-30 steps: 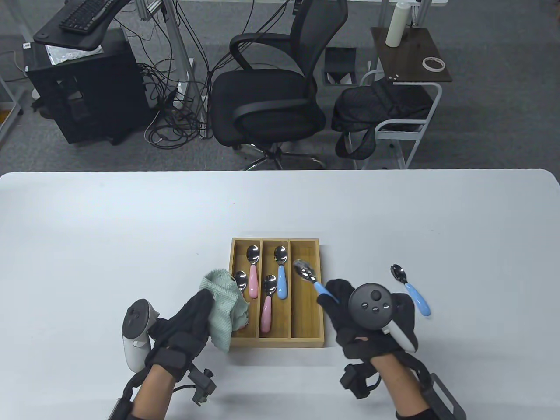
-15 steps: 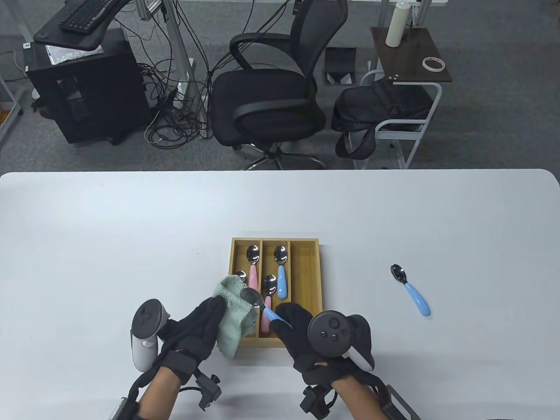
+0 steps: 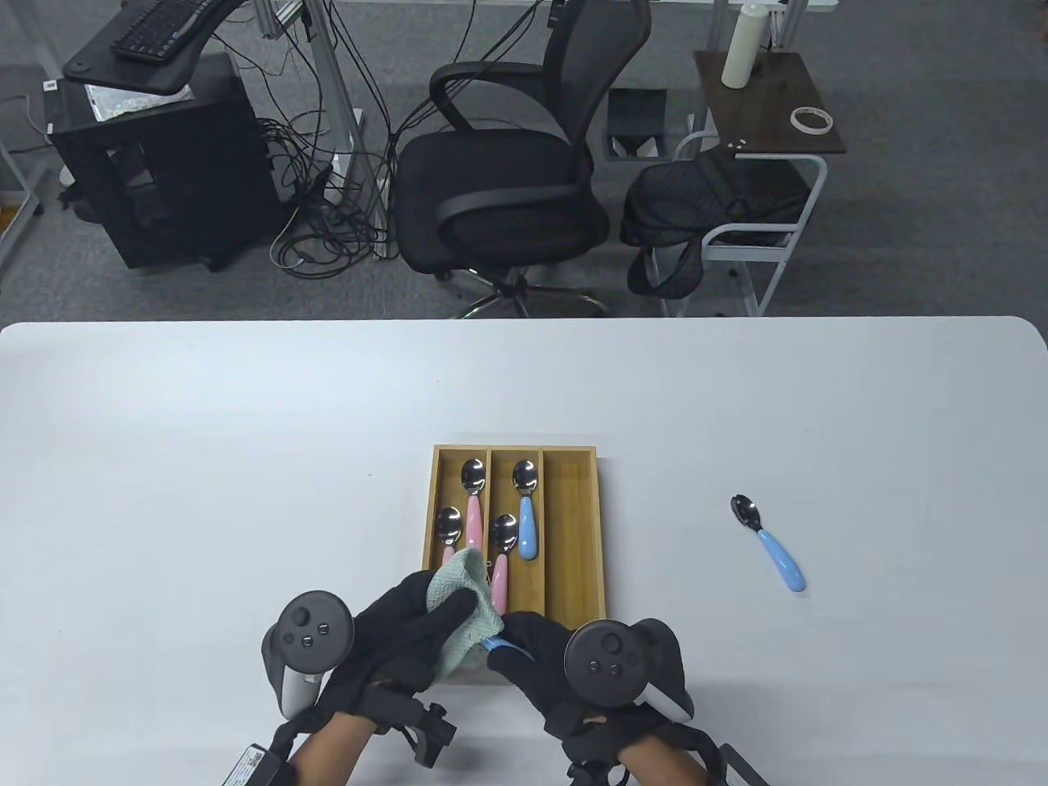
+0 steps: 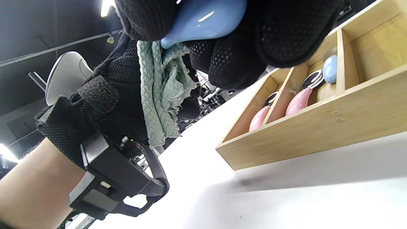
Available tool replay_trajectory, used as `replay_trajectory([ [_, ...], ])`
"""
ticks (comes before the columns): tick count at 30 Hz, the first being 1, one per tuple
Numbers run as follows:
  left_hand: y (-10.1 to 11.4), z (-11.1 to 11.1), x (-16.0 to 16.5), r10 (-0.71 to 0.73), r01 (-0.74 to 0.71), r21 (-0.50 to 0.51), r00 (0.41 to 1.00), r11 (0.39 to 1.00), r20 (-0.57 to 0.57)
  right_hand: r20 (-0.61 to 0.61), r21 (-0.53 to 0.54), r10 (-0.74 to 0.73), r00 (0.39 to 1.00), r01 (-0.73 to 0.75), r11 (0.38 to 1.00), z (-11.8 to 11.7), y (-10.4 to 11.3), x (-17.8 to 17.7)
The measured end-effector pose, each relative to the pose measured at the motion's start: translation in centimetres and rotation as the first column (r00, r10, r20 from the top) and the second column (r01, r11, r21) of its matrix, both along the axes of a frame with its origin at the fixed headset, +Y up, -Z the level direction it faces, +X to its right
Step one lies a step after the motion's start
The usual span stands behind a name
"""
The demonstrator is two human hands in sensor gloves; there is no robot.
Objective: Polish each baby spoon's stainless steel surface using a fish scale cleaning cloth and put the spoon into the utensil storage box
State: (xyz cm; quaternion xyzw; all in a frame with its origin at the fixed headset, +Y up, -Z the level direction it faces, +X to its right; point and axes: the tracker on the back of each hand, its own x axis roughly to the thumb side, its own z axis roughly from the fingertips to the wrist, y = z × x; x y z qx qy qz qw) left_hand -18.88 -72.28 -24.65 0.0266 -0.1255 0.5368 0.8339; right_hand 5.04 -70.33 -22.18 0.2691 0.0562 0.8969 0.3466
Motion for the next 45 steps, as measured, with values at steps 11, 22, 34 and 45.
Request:
replay_trajectory([
  [11,-0.8,-0.6,0.2,0.126,-0.102,-0.144,0.977,0.984,0.17,0.026,0.036,0.046,0.999,-0.047,0.998,0.4,-0.2,0.3],
  [22,-0.8,-0.9,0.0,0.091,-0.069,-0.126,0.979,0.99,0.18,0.032,0.026,0.037,0.999,-0.038,0.999,0.3,-0.3,0.4],
  [34,0.1,0.1,0.5,-0.069,0.068,0.009,0.996,0.998,0.061,0.051,0.05,0.051,0.997,-0.054,0.997,0.3,-0.3,0.4],
  [45,-0.7,-0.6,0.7,0.176,-0.128,-0.21,0.957,0.969,0.23,0.071,0.041,0.035,0.997,-0.038,0.998,0.2,0.0,1.1],
])
